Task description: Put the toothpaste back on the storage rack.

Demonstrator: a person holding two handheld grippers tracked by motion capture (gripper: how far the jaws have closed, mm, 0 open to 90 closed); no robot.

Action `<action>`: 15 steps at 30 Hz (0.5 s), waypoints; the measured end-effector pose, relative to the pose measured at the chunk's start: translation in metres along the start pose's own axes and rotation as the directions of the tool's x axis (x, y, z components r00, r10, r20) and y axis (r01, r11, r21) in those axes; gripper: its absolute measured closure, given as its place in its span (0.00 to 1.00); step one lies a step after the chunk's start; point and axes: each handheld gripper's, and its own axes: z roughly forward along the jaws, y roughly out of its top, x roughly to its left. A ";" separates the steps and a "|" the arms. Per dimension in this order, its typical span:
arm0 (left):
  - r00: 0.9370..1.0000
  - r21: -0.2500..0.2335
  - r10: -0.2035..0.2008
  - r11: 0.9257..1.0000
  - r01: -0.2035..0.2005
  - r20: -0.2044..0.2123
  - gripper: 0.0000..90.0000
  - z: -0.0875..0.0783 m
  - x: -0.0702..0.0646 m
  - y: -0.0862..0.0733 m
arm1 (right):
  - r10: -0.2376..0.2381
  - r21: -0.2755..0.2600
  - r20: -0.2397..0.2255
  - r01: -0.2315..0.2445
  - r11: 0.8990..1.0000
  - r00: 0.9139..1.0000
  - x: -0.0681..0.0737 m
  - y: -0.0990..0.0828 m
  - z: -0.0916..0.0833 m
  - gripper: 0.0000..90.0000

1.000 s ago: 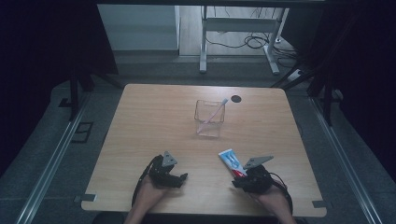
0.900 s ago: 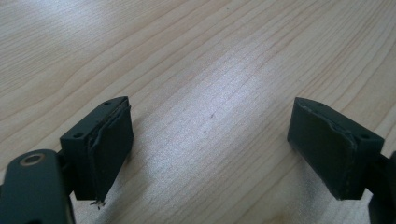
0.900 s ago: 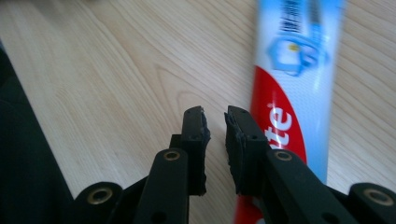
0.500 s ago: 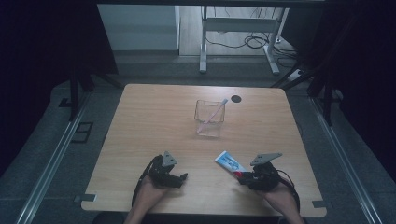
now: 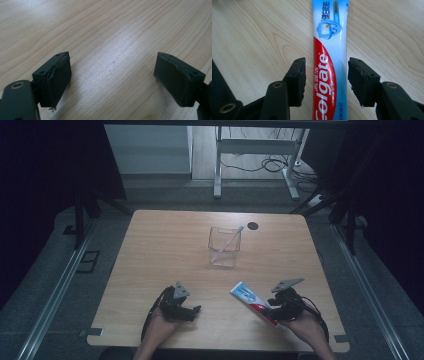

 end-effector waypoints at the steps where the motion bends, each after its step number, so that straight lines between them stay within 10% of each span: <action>1: 1.000 0.000 0.000 1.000 0.000 0.000 0.16 0.000 0.000 0.000 | -0.003 0.018 0.006 0.003 1.000 1.000 0.000 0.002 0.002 0.52; 15: 1.000 0.000 -0.001 1.000 0.001 0.002 0.16 0.000 0.000 0.000 | -0.008 0.161 0.033 0.003 0.987 0.999 -0.002 0.020 0.027 0.51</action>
